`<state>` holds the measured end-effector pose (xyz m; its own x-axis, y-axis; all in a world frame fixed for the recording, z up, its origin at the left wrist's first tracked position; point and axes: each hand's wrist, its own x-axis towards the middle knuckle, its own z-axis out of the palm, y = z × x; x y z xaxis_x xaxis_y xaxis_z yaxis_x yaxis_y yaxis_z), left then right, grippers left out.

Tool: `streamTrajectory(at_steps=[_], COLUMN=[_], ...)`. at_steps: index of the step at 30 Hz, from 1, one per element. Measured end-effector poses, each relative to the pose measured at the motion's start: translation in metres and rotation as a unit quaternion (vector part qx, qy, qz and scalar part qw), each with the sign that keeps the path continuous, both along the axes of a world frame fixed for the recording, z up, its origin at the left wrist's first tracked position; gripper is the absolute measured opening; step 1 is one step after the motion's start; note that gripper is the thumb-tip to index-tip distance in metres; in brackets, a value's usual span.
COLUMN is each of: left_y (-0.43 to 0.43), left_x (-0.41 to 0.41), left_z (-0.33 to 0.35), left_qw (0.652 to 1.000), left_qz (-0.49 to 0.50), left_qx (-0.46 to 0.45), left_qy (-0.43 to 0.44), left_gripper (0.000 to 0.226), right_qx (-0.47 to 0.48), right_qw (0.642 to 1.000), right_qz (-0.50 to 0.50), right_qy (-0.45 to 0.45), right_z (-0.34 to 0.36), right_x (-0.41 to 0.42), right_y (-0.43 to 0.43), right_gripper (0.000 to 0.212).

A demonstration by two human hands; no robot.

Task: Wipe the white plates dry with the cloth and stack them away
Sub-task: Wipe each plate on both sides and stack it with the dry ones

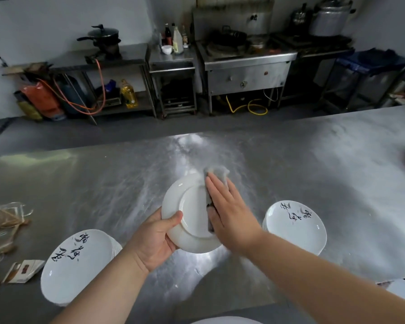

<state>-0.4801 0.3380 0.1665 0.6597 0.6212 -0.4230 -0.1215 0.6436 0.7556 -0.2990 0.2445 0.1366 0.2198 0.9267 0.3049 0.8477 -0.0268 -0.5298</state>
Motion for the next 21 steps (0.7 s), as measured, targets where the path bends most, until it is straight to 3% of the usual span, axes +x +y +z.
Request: streamTrajectory(at_steps=[3,8,12,16,21], left_y=[-0.001,0.0,-0.011,0.006,0.028], left_x=[0.003,0.009,0.012,0.004,-0.01], left_z=[0.006,0.01,0.008,0.015,0.012], left_qw=[1.0,0.997,0.998,0.997,0.997], left_qz=[0.007,0.05,0.02,-0.015,-0.07], left_qx=[0.007,-0.012,-0.019,-0.06,-0.019], left_qy=[-0.018,-0.057,-0.058,-0.041,0.031], left_gripper=[0.042,0.047,0.047,0.044,0.045], right_qx=[0.029,0.044,0.067,0.069,0.035], right_qw=[0.998,0.986,0.974,0.981,0.987], right_qz=[0.041,-0.075,-0.105,-0.051,0.021], right_qy=[-0.04,0.144,0.189,0.177,0.153], right_z=[0.018,-0.002,-0.003,0.02,0.023], right_x=[0.025,-0.018,-0.013,0.022,0.03], right_y=[0.021,-0.016,-0.011,0.009,0.016], right_gripper=[0.058,0.065,0.067,0.058,0.058])
